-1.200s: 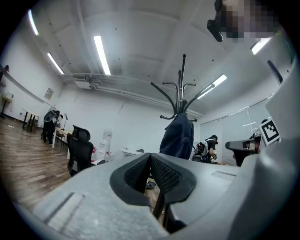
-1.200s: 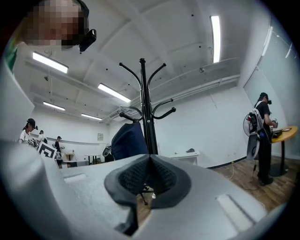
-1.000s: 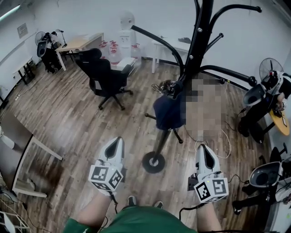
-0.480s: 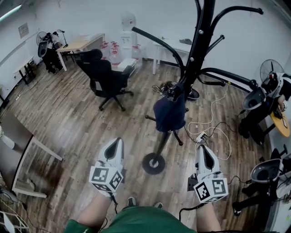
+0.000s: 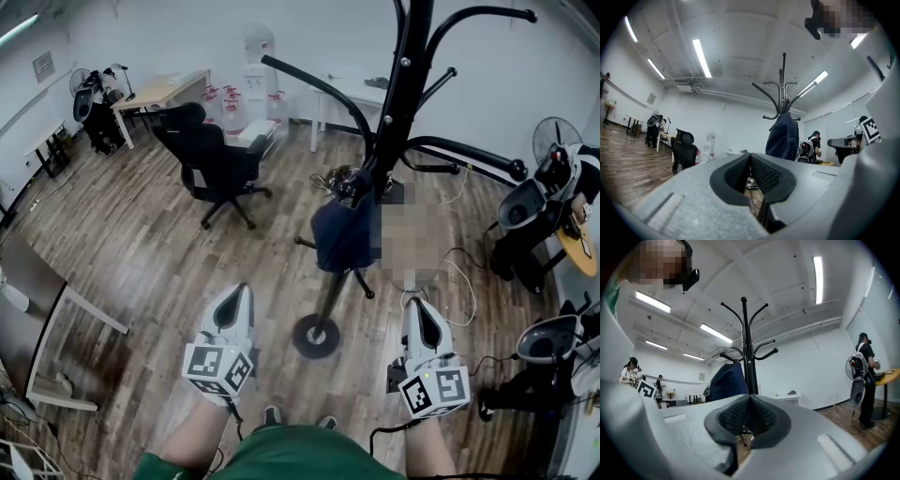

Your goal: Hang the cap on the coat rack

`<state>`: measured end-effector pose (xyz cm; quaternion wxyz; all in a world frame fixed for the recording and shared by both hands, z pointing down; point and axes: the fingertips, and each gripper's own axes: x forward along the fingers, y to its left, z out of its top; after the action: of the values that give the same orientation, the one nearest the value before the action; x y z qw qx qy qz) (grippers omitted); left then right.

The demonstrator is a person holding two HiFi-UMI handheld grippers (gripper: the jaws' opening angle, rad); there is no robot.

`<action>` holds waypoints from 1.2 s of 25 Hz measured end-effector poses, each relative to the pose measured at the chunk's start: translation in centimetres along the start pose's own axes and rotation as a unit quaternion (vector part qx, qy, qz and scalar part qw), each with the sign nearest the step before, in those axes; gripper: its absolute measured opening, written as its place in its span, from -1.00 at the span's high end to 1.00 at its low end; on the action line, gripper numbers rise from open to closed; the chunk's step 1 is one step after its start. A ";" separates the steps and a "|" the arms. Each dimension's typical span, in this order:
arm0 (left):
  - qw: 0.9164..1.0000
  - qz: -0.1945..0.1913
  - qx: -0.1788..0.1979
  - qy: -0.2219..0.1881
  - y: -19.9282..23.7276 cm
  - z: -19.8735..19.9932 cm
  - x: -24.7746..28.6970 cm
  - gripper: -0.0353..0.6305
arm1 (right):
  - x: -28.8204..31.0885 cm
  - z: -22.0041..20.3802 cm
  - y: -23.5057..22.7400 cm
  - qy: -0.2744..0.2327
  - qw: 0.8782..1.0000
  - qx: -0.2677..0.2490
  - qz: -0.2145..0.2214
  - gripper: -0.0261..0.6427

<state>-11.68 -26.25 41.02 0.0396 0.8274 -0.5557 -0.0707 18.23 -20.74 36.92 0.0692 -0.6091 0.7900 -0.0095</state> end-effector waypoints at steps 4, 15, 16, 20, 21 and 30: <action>1.000 0.000 0.000 0.002 0.0 -0.2 0.1 0.86 | 0.0 0.2 0.2 -0.006 1.000 -0.007 0.002 0.91; 1.000 0.002 -0.001 0.006 0.2 -0.4 0.0 0.86 | -0.4 1.0 0.7 -0.019 1.000 -0.020 0.000 0.91; 1.000 0.002 -0.001 0.006 0.2 -0.5 0.0 0.86 | -0.5 1.1 0.7 -0.020 1.000 -0.019 0.000 0.91; 1.000 0.002 0.000 0.008 0.2 -0.5 -0.1 0.86 | -0.7 1.1 0.7 -0.019 1.000 -0.023 -0.001 0.91; 1.000 0.002 0.001 0.008 0.1 -0.5 -0.2 0.86 | -0.7 1.0 0.7 -0.019 1.000 -0.024 -0.002 0.91; 1.000 -0.002 0.003 0.010 -0.1 -0.4 -0.2 0.86 | -0.9 1.1 1.1 -0.015 0.999 -0.031 0.003 0.91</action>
<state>-11.58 -26.00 41.38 0.0424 0.8292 -0.5541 -0.0604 17.50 -19.48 35.85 0.0621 -0.6086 0.7907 0.0241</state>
